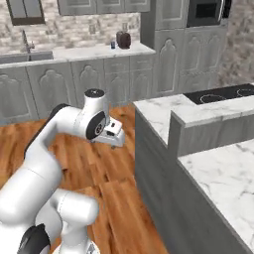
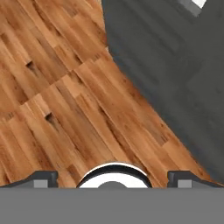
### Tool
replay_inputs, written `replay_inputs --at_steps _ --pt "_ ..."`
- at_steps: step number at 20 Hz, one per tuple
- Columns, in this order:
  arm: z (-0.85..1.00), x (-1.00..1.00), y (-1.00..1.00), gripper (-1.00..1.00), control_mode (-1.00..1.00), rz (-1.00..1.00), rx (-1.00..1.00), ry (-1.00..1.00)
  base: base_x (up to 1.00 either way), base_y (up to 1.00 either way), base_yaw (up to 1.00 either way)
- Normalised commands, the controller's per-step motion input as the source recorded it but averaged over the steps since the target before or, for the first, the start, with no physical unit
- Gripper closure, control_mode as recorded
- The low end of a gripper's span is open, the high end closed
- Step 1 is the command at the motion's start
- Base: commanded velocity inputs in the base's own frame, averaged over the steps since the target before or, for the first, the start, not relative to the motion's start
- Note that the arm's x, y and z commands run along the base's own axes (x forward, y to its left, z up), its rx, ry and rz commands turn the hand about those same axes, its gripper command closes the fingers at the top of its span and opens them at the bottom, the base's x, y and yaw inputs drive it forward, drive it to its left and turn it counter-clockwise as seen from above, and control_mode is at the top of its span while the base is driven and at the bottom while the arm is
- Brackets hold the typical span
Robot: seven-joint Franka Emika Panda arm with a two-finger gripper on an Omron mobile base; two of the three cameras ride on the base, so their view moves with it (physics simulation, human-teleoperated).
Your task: Move the drinks to the dining counter.
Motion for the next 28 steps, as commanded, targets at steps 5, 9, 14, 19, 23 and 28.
replay_inputs --at_steps 5,9,14,19,23,28 --pt "0.00 0.00 0.00 -1.00 1.00 0.00 0.00 0.00 0.54 0.00 0.84" --pt "0.00 0.00 0.00 -1.00 1.00 0.00 0.00 0.00 0.98 0.11 0.61" --pt "0.00 0.00 0.00 -1.00 1.00 0.00 0.00 0.00 1.00 0.26 0.32" --pt "0.00 0.00 0.00 -1.00 1.00 0.00 0.00 0.00 1.00 0.08 0.00" --pt "0.00 0.00 0.00 -1.00 1.00 0.00 0.00 0.00 1.00 0.09 0.00" --pt "0.00 0.00 0.00 -1.00 1.00 0.00 0.00 0.00 1.00 0.17 0.00"
